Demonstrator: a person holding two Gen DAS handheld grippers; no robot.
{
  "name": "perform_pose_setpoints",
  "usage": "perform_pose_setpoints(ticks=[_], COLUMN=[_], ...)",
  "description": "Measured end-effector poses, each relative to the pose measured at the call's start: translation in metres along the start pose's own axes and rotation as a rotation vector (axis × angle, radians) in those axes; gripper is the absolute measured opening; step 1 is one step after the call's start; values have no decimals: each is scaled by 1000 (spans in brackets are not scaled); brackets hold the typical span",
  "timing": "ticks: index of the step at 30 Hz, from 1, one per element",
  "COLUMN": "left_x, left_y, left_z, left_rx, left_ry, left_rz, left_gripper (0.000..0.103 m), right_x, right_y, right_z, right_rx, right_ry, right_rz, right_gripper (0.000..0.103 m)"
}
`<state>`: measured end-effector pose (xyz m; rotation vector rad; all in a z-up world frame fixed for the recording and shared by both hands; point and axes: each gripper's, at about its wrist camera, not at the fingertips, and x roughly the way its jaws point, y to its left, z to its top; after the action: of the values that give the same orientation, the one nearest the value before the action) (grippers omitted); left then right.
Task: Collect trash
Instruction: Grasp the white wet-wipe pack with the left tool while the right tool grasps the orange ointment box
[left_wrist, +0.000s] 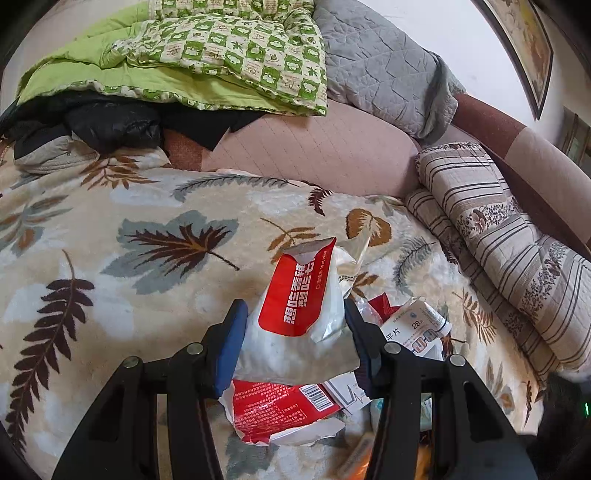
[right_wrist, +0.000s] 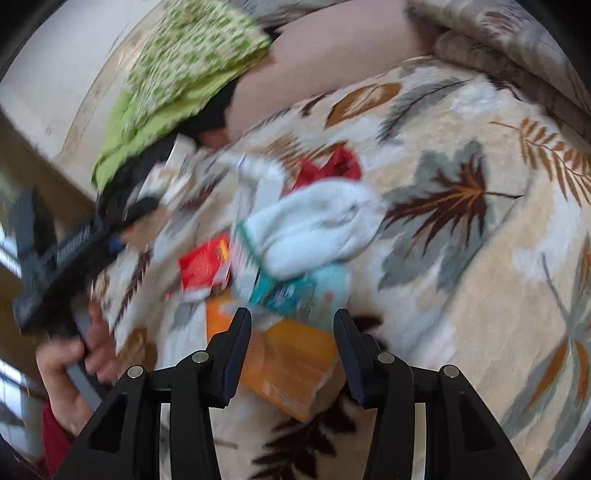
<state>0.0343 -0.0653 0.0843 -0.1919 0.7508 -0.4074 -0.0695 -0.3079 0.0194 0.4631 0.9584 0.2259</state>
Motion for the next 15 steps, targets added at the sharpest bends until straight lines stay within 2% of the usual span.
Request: perform_pose_setpoints(ticks=[3,5,8,9,11,13,15], left_x=[-1,-1,-1,-1,-1,-1,-1], left_y=[1,2,4,4,3,4,4], left_z=[1,1,1,1,1,0,0], left_rx=[-7,-13,-16,-14,-14,-6,2], left_ry=[-4,-4,-6,-6,-5,-3,-1], left_rz=[1,2,4,6,4,6,3], left_gripper=[50,50,50,50,50,50,50], right_x=[0,-2,-6,-8,-6,1,16], right_y=[28,46,54,57,58,57,64], right_z=[-21,-33,-35,-33,-30,-31,-34], right_rx=[-127,-214,-247,-277,-303,-300,-345], right_ry=[110,145,118,82,61,73,103], right_rz=[63,78,37,-28,-65,-44,-75], right_gripper=[50,51,53,57,63,63,63])
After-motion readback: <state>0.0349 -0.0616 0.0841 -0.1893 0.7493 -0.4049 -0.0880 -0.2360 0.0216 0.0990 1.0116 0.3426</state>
